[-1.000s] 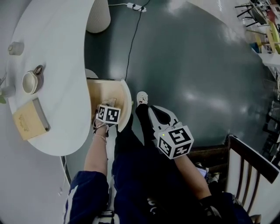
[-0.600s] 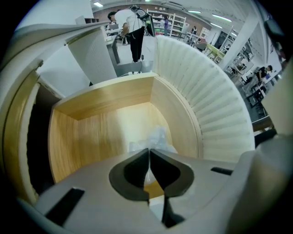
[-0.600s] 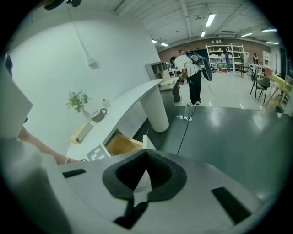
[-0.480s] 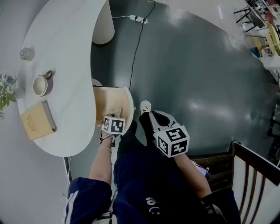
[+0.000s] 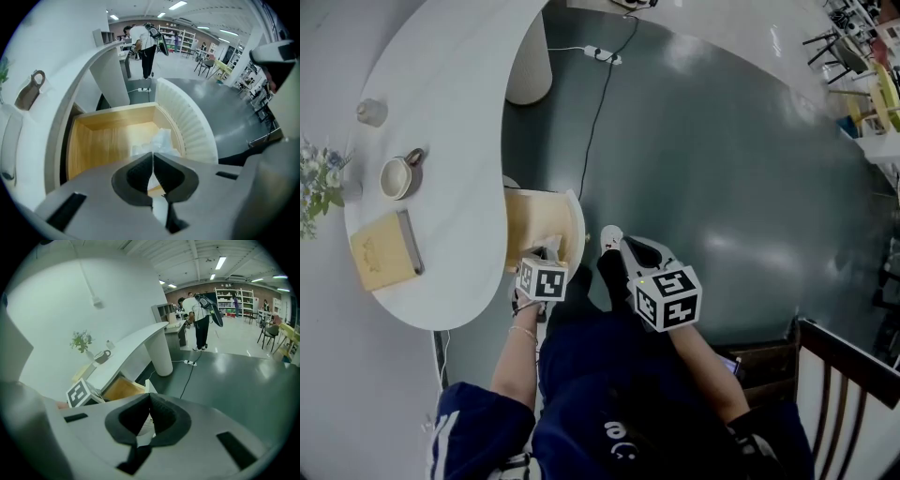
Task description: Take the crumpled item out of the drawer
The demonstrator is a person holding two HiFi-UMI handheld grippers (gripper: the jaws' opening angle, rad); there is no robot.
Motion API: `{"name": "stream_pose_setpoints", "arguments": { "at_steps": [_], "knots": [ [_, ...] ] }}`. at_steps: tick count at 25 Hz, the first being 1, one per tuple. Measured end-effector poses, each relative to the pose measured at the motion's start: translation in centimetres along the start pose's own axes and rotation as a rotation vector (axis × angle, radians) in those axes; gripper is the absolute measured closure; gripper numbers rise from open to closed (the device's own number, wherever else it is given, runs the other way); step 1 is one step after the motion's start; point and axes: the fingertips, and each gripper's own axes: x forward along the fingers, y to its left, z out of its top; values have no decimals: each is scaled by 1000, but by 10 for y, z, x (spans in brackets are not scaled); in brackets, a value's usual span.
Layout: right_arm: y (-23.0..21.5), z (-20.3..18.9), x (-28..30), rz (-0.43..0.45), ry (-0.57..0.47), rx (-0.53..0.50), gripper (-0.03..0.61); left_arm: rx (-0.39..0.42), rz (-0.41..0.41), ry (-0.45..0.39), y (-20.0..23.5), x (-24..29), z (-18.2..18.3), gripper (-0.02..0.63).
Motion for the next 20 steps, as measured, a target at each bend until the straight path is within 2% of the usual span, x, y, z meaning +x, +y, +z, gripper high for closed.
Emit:
{"name": "stream_pose_setpoints", "arguments": {
  "at_steps": [5,12,20],
  "knots": [
    [5,2,1,23,3,-19,571,14,8,-59,-3,-23,13,601],
    [18,8,3,55,-5,-42,571,-153,-8,-176,7,-66,37,601],
    [39,25,9,102,-29,-82,571,-198,-16,-286,10,-106,59,601]
  ]
}}
